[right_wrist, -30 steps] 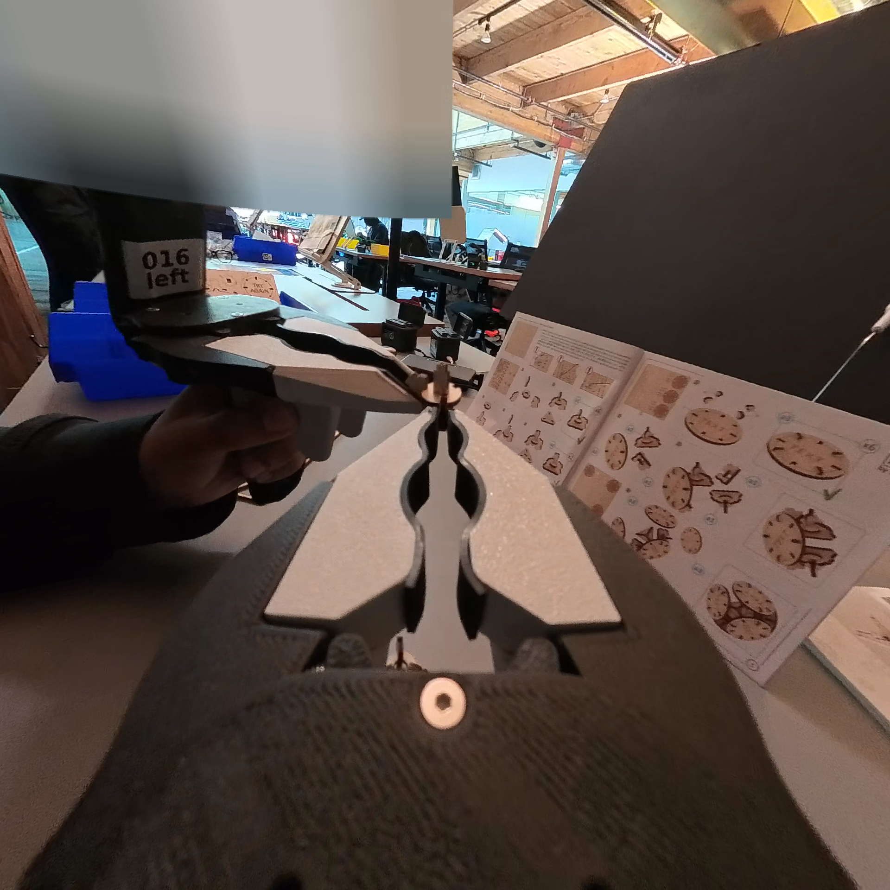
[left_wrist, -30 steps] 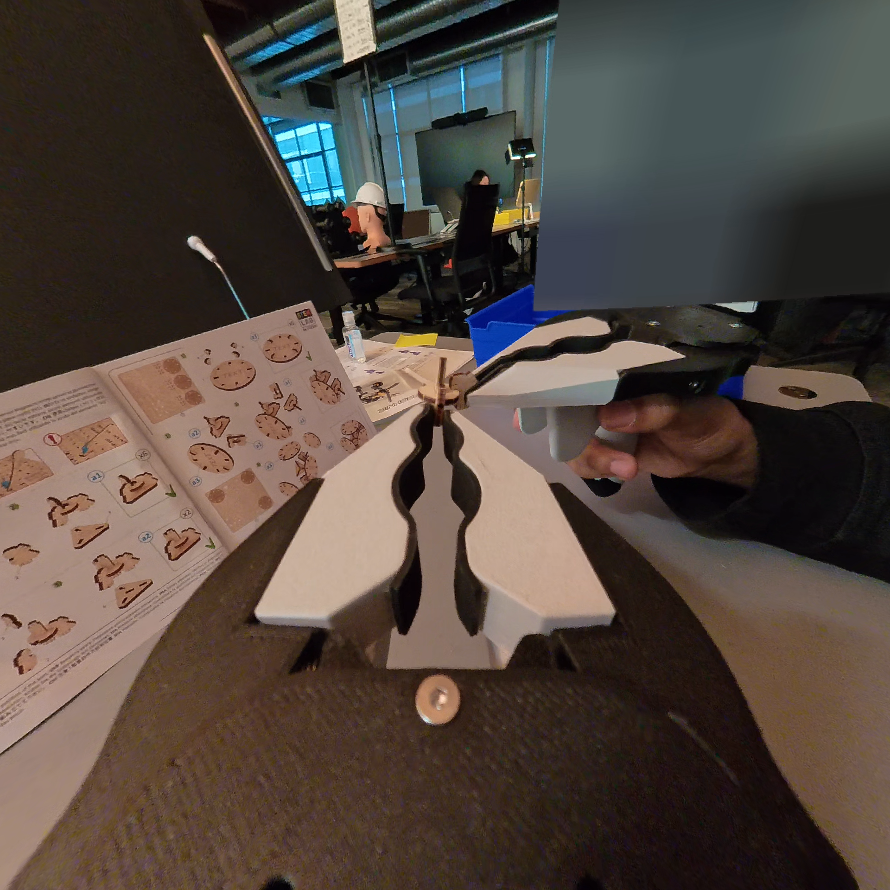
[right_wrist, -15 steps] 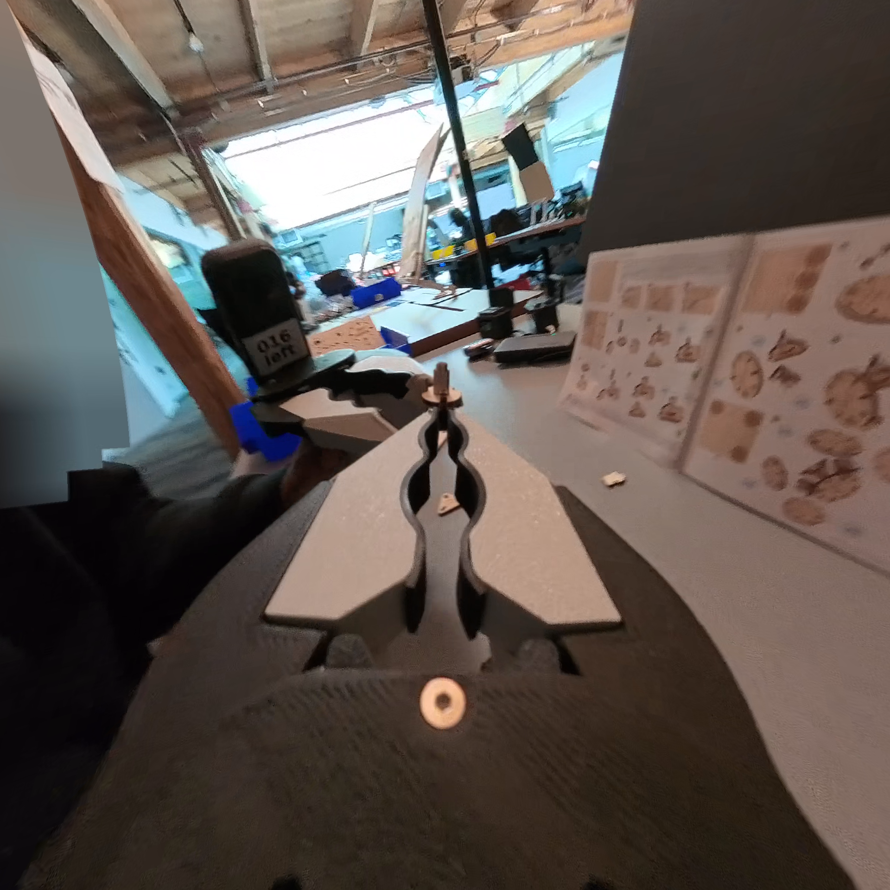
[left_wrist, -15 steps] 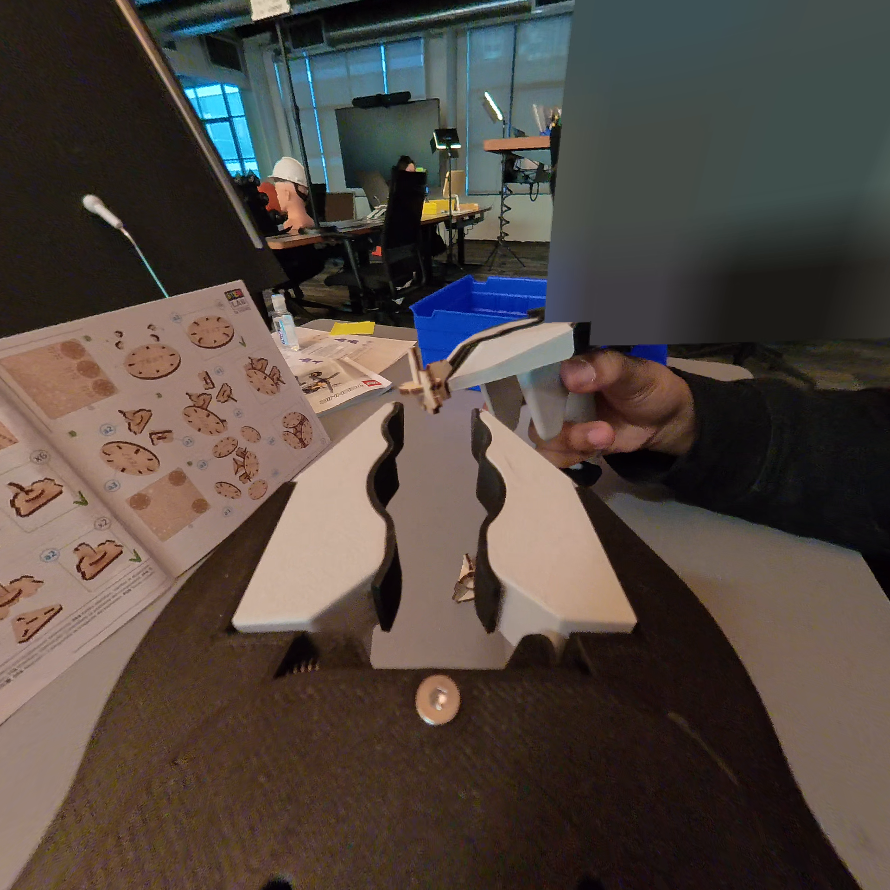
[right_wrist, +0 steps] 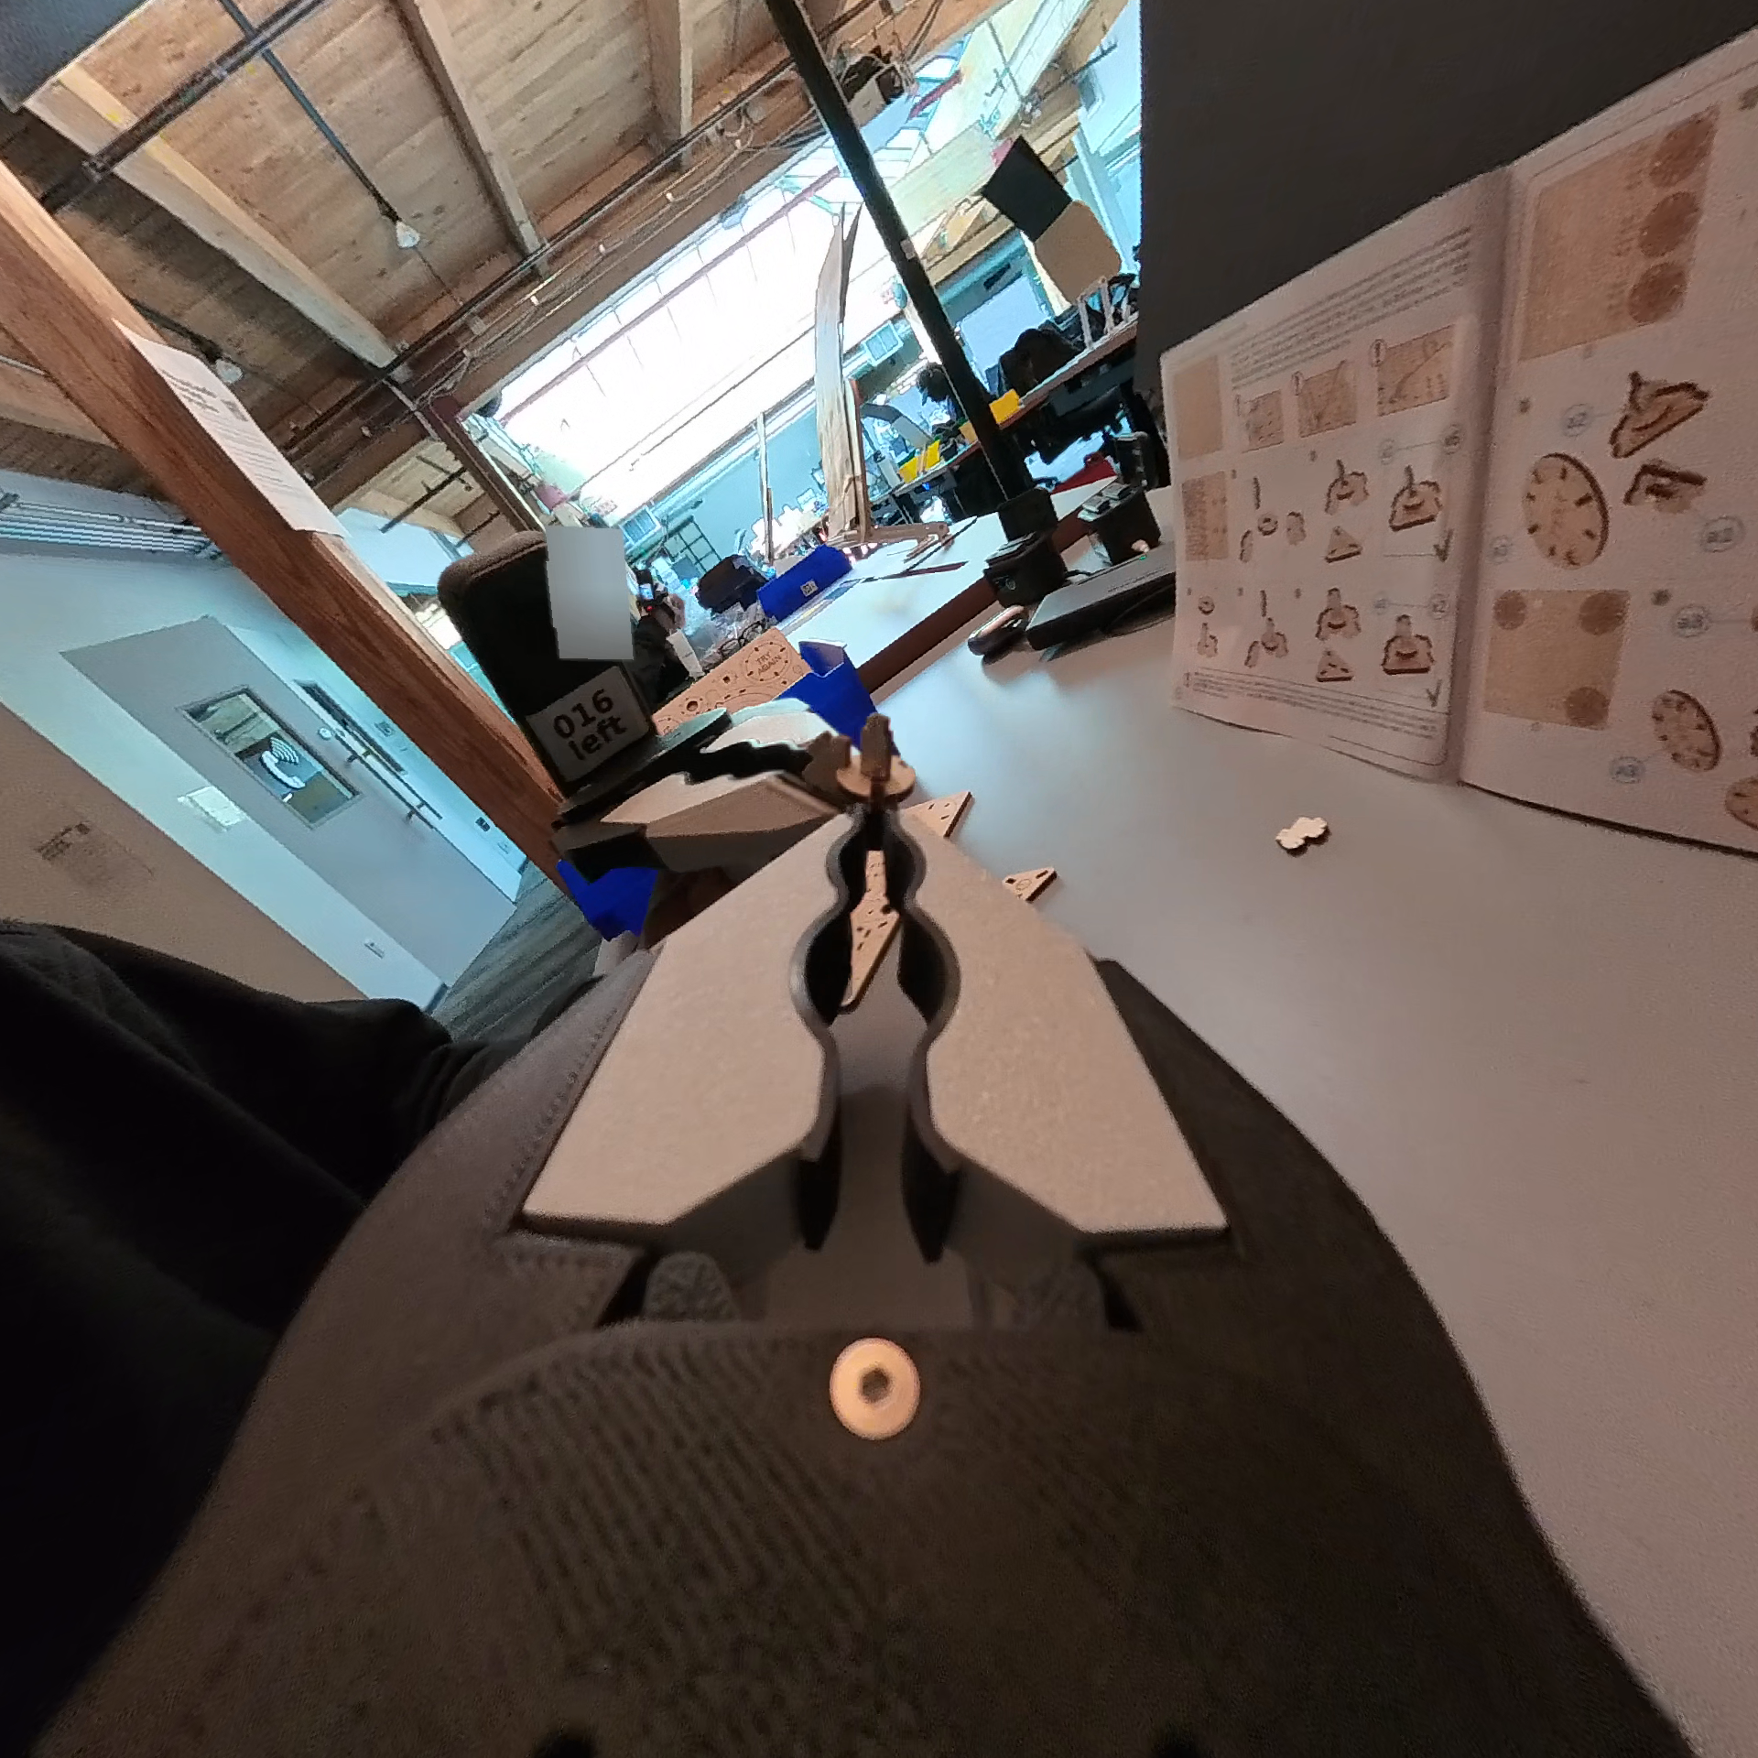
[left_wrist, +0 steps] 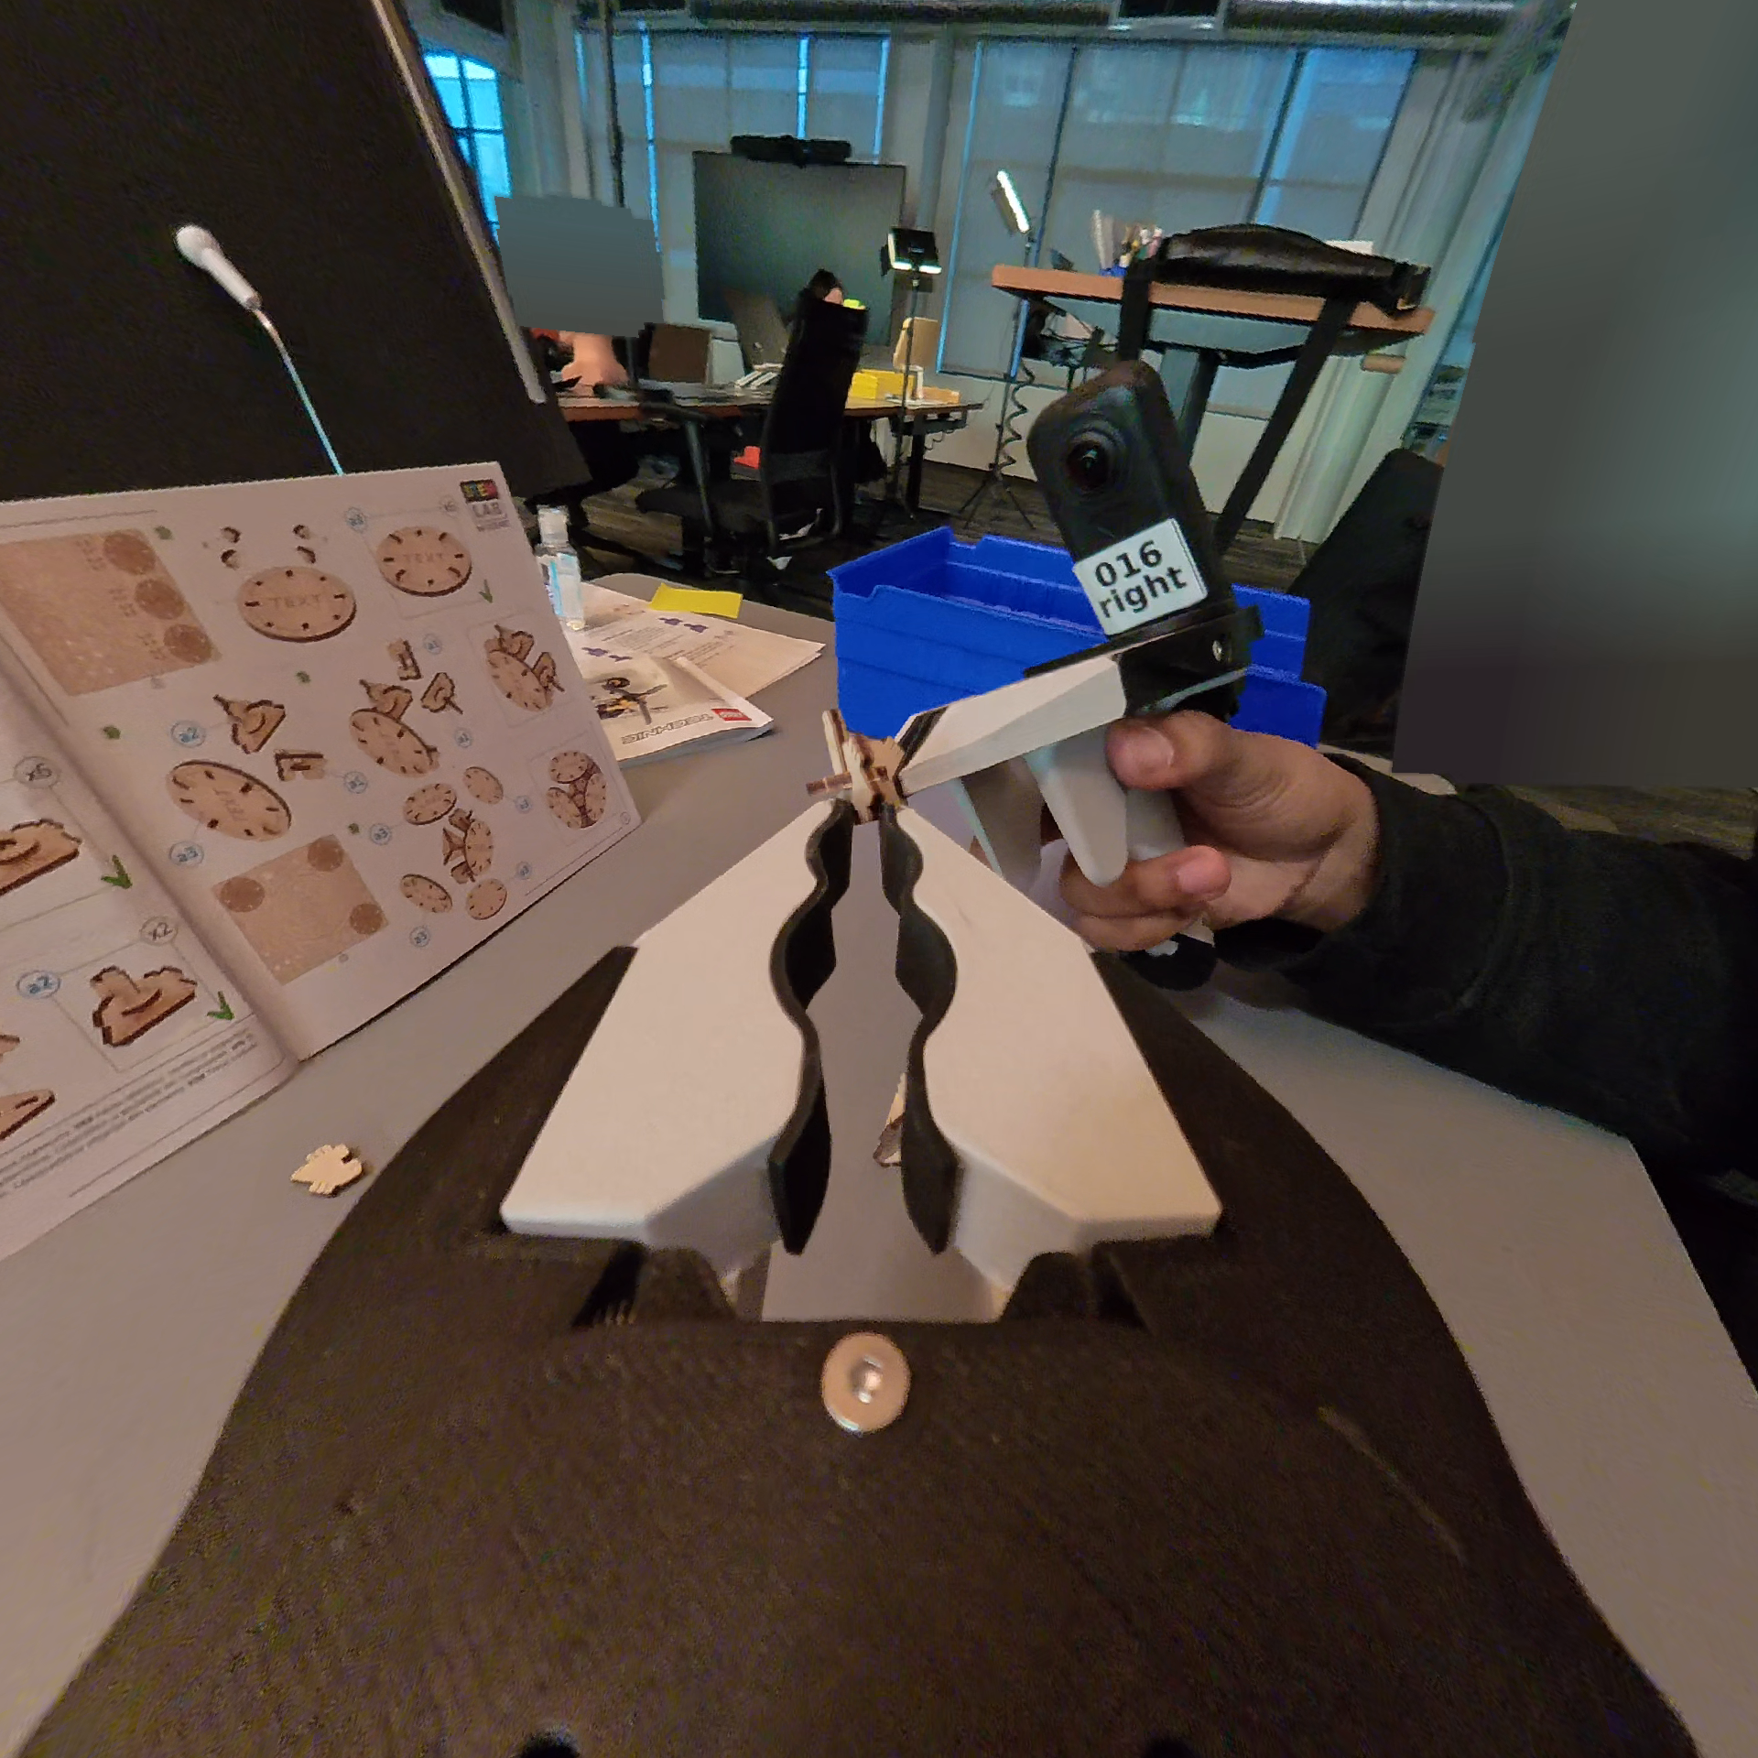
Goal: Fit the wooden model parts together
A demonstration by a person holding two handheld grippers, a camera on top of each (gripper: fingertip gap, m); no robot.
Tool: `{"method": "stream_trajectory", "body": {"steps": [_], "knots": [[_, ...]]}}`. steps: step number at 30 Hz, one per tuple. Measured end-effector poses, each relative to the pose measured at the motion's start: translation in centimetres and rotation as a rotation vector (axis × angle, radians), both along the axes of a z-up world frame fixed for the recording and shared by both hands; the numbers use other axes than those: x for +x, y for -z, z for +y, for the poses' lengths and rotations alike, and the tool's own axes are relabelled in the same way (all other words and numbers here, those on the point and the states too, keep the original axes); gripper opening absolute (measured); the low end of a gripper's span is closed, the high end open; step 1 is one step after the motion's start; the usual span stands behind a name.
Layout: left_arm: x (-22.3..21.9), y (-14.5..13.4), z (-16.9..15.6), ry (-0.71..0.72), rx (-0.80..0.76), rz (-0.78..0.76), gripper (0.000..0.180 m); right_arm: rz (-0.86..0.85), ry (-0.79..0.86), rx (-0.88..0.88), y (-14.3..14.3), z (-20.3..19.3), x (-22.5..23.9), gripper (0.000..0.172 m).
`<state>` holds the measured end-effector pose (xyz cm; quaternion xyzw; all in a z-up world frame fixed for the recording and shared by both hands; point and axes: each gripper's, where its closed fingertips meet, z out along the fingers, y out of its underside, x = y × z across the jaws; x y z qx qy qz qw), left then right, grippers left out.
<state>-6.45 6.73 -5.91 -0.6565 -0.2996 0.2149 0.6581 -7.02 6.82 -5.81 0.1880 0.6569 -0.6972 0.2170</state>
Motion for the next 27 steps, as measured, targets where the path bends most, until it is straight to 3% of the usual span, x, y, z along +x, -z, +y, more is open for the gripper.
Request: {"method": "stream_trajectory", "body": {"steps": [6,17,27], "knots": [[-0.5,0.8,-0.5,-0.043,0.006,-0.056,0.0,-0.051,0.013,0.017,0.8,-0.3,-0.2,0.001],[-0.7,0.9,-0.5,-0.183,-0.057,-0.009,0.0,-0.068,0.091,0.016,0.9,-0.5,-0.4,0.0],[-0.3,1.6,0.5,-0.205,-0.322,0.086,0.0,-0.022,0.017,0.128,1.5,0.4,-0.2,0.001]]}}
